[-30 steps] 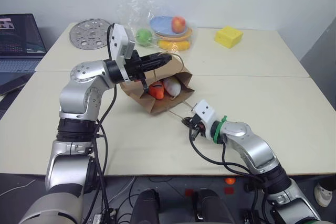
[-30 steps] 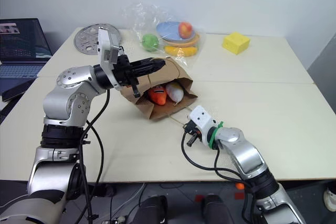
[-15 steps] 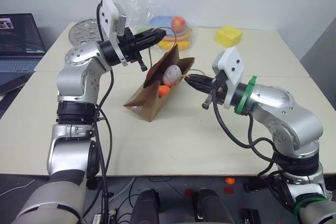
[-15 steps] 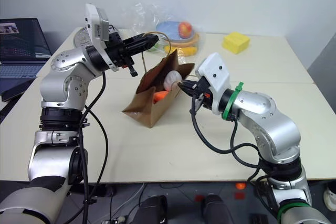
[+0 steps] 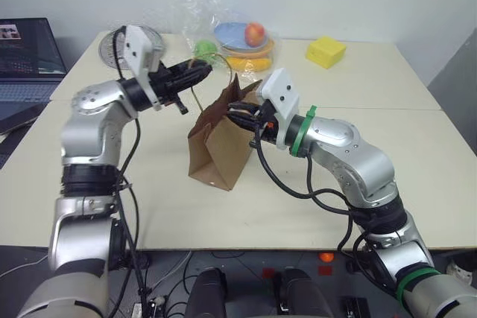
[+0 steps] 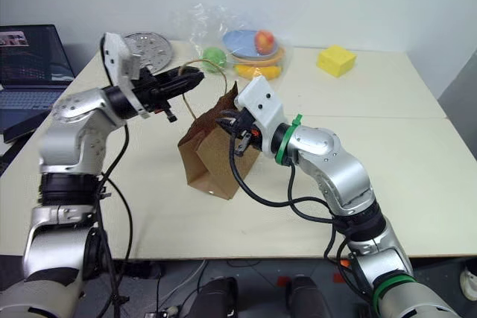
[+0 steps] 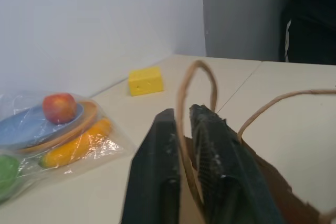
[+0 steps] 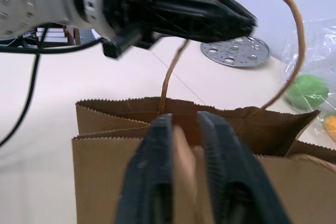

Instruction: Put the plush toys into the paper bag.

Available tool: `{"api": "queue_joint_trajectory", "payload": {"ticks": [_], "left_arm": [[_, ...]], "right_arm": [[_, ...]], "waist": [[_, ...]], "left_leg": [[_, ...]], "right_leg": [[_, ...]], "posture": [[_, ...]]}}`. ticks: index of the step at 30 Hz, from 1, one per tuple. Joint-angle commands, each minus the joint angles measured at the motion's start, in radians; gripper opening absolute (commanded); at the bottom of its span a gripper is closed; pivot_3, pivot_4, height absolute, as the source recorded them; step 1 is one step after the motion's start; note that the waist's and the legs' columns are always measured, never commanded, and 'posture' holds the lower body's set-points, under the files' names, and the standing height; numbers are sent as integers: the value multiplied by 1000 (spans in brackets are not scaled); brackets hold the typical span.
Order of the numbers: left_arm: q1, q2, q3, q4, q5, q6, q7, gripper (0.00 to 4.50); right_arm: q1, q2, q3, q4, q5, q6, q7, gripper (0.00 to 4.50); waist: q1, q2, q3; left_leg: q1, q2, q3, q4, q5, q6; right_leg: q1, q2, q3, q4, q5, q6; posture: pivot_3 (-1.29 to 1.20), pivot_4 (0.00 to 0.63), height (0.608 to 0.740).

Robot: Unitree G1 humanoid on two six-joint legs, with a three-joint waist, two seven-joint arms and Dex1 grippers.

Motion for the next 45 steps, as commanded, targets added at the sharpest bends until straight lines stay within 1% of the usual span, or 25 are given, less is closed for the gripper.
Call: {"api": "queue_joint_trajectory", "payload": {"ticks": [1,4,6,7,8,9,10,11,12,14,17,19,21,23,25,26,29,34,38,41,44,45], "left_arm": [[58,45,74,-167,-69,91,39,1846],[142,85,116,-285,-97,162,82,2724],[201,106,155,-369,-137,211,103,3448],[231,117,172,-408,-153,229,107,3698],[272,122,218,-470,-195,278,140,4009],[329,140,253,-540,-217,307,151,4306],[367,152,275,-586,-233,327,161,4474],[399,139,309,-627,-265,360,207,4474],[458,130,318,-678,-262,363,231,4474],[524,119,325,-734,-263,367,265,4474],[625,38,289,-827,-232,349,372,4474],[676,-7,242,-859,-176,310,423,4474],[691,-64,228,-875,-186,306,476,4474],[715,-74,191,-887,-150,285,486,4474],[736,-85,154,-899,-138,271,487,4474],[743,-104,116,-899,-129,261,494,4474],[735,-155,22,-868,-88,225,520,4474],[712,-187,-79,-784,25,152,542,4474],[708,-216,-104,-746,81,104,573,4474],[706,-233,-92,-699,125,50,598,4474],[715,-247,-86,-678,127,35,600,3842],[717,-249,-87,-676,130,30,600,3545]], "right_arm": [[-12,-33,-60,-33,33,-35,48,2073],[-11,-57,-100,-46,59,-30,67,3099],[-15,-71,-124,-61,86,-20,79,3933],[-17,-74,-136,-66,100,-14,85,4225],[-28,-82,-159,-78,129,-5,100,4500],[-42,-85,-190,-87,171,10,112,4500],[-51,-86,-210,-93,200,20,120,4500],[-67,-75,-249,-94,268,47,126,4500],[-86,-60,-301,-89,359,93,121,4500],[-108,-44,-360,-82,465,151,109,4500],[-122,-125,-444,-68,564,247,102,4500],[-92,-220,-465,-74,571,289,118,4500],[-51,-300,-466,-92,564,305,123,4500],[-19,-341,-475,-110,592,323,125,4500],[8,-372,-478,-136,620,337,134,4500],[28,-385,-475,-161,634,347,134,4500],[73,-392,-463,-215,658,355,104,4500],[117,-382,-456,-253,676,349,49,4500],[129,-389,-455,-266,685,345,22,4500],[134,-396,-457,-268,681,338,9,4500],[136,-399,-452,-268,672,329,3,4500],[137,-400,-453,-268,674,328,1,4500]], "waist": [[2,0,0],[1,0,0],[1,0,0],[0,0,0],[-1,0,0],[-1,0,0],[-4,0,0],[-5,0,0],[-2,0,0],[-2,0,0],[4,-1,0],[9,-1,0],[13,-1,-1],[11,-2,-1],[4,-1,-1],[1,-1,-1],[0,-2,-1],[1,-2,-1],[0,-2,-1],[1,-2,-1],[1,-2,-1],[1,-2,-1]], "left_leg": [[0,0,-1,0,0,0],[1,1,-1,0,0,0],[1,1,-1,0,0,0],[1,1,-1,0,0,0],[1,2,0,0,0,0],[1,2,0,0,0,0],[1,2,0,0,0,0],[1,2,0,-1,0,0],[2,2,-1,-1,0,-1],[2,3,-1,-1,0,-1],[3,5,0,-1,0,-1],[3,10,3,-1,-1,-1],[3,10,9,-1,-1,-2],[3,10,18,-1,-2,-4],[3,11,24,-1,-2,-3],[3,10,25,-1,-1,-2],[3,10,25,-1,-1,-1],[2,9,25,-1,-1,-1],[2,7,23,-1,-1,-1],[2,6,23,-1,-1,-1],[1,6,23,-1,-1,-1],[1,5,23,-1,-1,-1]], "right_leg": [[0,0,-1,1,0,0],[0,0,-1,1,0,0],[0,0,-2,1,0,-1],[0,0,-2,1,0,-1],[0,0,-1,1,0,-1],[0,-1,-1,1,0,-1],[0,-1,-1,1,0,-1],[0,-1,0,0,0,-1],[0,-2,0,0,0,-1],[0,-2,-1,1,0,-1],[1,-2,-2,0,-1,-3],[2,-4,-2,-1,-4,-10],[2,-10,-2,-1,-5,-11],[1,-17,-1,-2,-5,-11],[1,-17,2,-4,-4,-10],[1,-17,3,-4,-4,-10],[1,-17,3,-6,-4,-10],[1,-13,1,-6,-5,-9],[1,-13,1,-6,-4,-9],[1,-14,2,-6,-5,-9],[1,-15,2,-6,-5,-9],[1,-15,2,-6,-5,-9]], "posture": [[0,150,740],[0,150,740],[0,150,740],[0,150,740],[0,150,740],[0,150,740],[0,150,740],[0,150,740],[0,150,740],[0,150,740],[0,150,740],[0,150,740],[0,150,740],[0,150,740],[0,150,740],[0,150,740],[0,150,740],[0,150,740],[0,150,740],[0,150,740],[0,150,740],[0,150,740]]}}
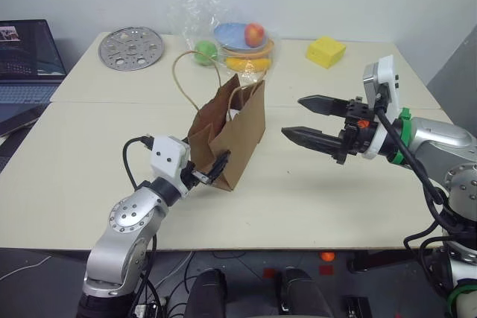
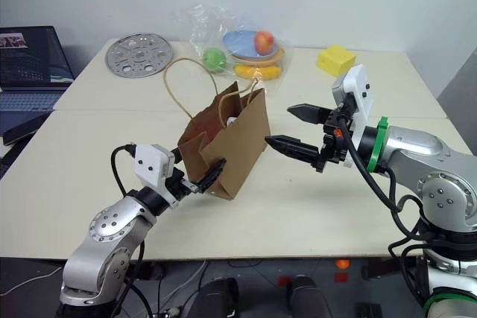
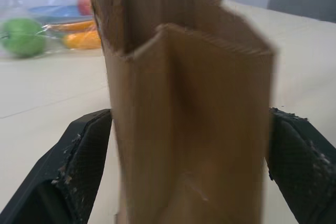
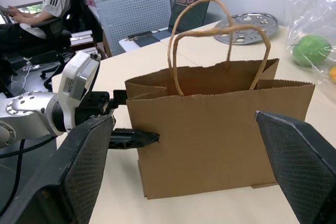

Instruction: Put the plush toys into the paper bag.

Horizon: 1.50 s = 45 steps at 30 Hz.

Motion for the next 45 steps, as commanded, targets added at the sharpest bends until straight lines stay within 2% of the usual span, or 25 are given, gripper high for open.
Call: {"api": "queue_joint_trajectory", "payload": {"ticks": [1,11,12,15,16,21,23,25,27,29,31,32,35,40,43,45], "left_arm": [[0,-11,9,-8,8,-37,2,3226],[-40,-52,-41,67,48,-79,-2,86],[-40,-50,-34,72,44,-81,-6,36],[-43,-47,-25,81,39,-84,-12,36],[-76,-23,-4,92,-1,-58,-50,36],[-353,131,76,240,-265,69,-380,36],[-424,168,66,301,-305,93,-483,36],[-560,190,29,466,-313,96,-648,36],[-667,194,-35,623,-284,53,-830,36],[-725,183,-83,738,-234,-7,-926,36],[-770,163,-116,830,-184,-62,-974,36],[-816,125,-139,950,-145,-134,-1018,36],[-903,43,-165,1179,-79,-279,-1111,36],[-972,-4,-154,1386,-4,-424,-1171,36],[-1001,0,-154,1469,47,-497,-1187,666],[-1014,3,-146,1496,62,-517,-1199,1273]], "right_arm": [[-2,-12,-16,-28,10,-26,-9,4500],[4,-10,-10,-30,7,-34,-27,4500],[6,-12,-11,-31,6,-35,-30,4500],[7,-15,-11,-29,5,-37,-34,4500],[9,-28,-21,-26,6,-34,-30,4500],[4,-194,-114,15,56,12,56,4500],[6,-248,-139,32,82,25,85,4500],[-3,-323,-193,64,133,68,109,4500],[-16,-380,-240,91,188,105,115,4500],[-19,-406,-259,102,218,119,105,4500],[-14,-426,-275,115,232,125,103,4500],[14,-436,-298,101,251,141,94,4500],[78,-450,-339,59,310,169,70,4500],[124,-442,-353,50,343,153,18,4500],[153,-449,-349,45,330,139,28,4500],[161,-452,-348,47,328,130,32,4500]], "waist": [[0,0,0],[0,0,0],[0,0,0],[0,0,0],[0,0,0],[13,-1,1],[12,0,1],[12,1,1],[13,0,1],[13,0,1],[12,0,1],[11,0,1],[20,0,1],[21,0,1],[22,0,1],[22,0,1]], "left_leg": [[0,0,0,0,0,0],[0,-1,0,0,0,0],[0,-1,0,0,0,0],[0,-1,0,0,0,0],[0,-1,0,0,0,0],[-2,-3,0,0,0,0],[-2,-4,0,0,0,0],[-1,-5,0,0,0,1],[-3,-5,0,0,-1,2],[-6,-6,1,-1,-2,4],[-6,-6,1,-1,-4,5],[-7,-6,0,-1,-5,6],[-10,-5,-1,0,-5,6],[-13,-5,-1,0,-5,6],[-13,-5,-2,1,-5,7],[-13,-5,-2,1,-5,7]], "right_leg": [[0,0,0,0,0,0],[0,-1,0,0,0,0],[0,-1,0,0,0,0],[0,-1,0,0,0,0],[0,-1,0,0,0,0],[-1,-1,-4,0,0,0],[0,-3,-3,-2,0,0],[3,-3,-1,-7,0,1],[2,-3,-2,-10,1,2],[1,-3,-2,-12,1,2],[1,-3,-2,-12,1,5],[1,-2,-2,-12,3,11],[-1,-1,-4,-11,2,13],[-3,0,-3,-11,3,15],[-3,0,-4,-11,3,16],[-3,0,-4,-11,4,16]], "posture": [[0,150,740],[0,150,740],[0,150,740],[0,150,740],[0,150,740],[0,150,740],[0,150,740],[0,150,740],[0,150,740],[0,150,740],[0,150,740],[0,150,740],[0,150,740],[0,150,740],[0,150,740],[0,150,740]]}}
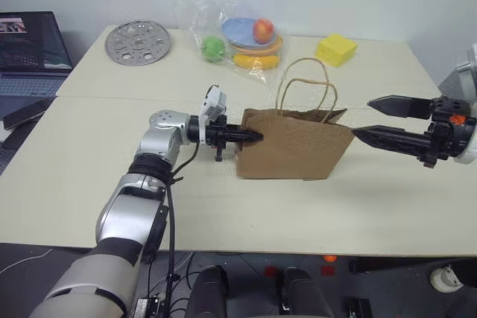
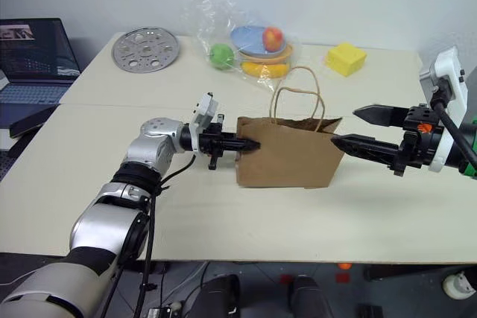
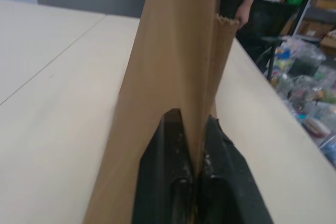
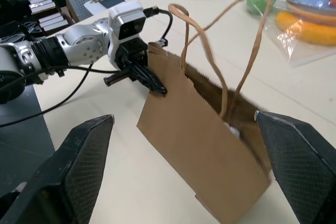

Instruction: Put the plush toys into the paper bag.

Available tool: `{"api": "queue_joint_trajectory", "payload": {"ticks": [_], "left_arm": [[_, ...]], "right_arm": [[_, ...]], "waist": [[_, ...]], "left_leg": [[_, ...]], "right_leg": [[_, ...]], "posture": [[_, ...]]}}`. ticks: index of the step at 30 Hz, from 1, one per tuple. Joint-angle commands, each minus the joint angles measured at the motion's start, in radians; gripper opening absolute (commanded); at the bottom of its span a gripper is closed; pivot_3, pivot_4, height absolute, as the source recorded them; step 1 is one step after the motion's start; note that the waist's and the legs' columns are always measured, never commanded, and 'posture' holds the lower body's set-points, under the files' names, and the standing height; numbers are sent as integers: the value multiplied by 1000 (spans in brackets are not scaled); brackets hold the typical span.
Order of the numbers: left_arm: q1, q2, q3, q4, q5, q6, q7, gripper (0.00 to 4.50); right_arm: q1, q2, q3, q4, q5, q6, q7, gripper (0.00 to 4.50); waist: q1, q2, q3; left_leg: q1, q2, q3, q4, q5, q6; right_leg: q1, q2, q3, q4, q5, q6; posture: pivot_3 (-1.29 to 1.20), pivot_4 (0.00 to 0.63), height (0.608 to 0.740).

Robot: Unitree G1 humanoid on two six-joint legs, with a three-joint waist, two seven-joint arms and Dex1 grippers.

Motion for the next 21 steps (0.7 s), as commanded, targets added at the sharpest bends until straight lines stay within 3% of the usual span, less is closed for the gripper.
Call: {"api": "queue_joint_trajectory", "payload": {"ticks": [1,8,11,14,17,21], "left_arm": [[-50,19,32,25,20,-42,-32,1591],[-67,120,86,-57,13,22,-33,3705],[3,200,133,-245,-31,166,13,4471],[124,271,172,-493,-23,329,179,4471],[229,329,181,-709,-34,435,240,4471],[298,365,194,-820,-29,435,291,4471]], "right_arm": [[7,-20,-27,-11,-7,-42,19,4500],[44,-18,-11,14,-75,-96,67,4500],[112,-31,-38,15,-135,-120,102,4500],[193,-33,-69,38,-222,-171,125,4500],[267,-18,-70,60,-324,-246,141,4500],[336,12,-46,76,-413,-324,163,4500]], "waist": [[1,0,0],[-1,0,0],[-1,0,0],[-4,0,0],[-3,0,0],[6,0,0]], "left_leg": [[0,0,0,0,0,0],[-1,0,0,1,0,0],[-1,0,-1,1,0,0],[0,0,-1,1,0,0],[1,0,-1,1,0,0],[3,0,-1,3,1,0]], "right_leg": [[0,0,0,0,0,0],[0,0,0,0,1,2],[0,0,-1,1,1,2],[1,0,0,1,1,2],[1,0,0,3,2,3],[4,0,-1,3,1,3]], "posture": [[0,150,740],[0,150,740],[0,150,740],[0,150,740],[0,150,740],[0,150,740]]}}
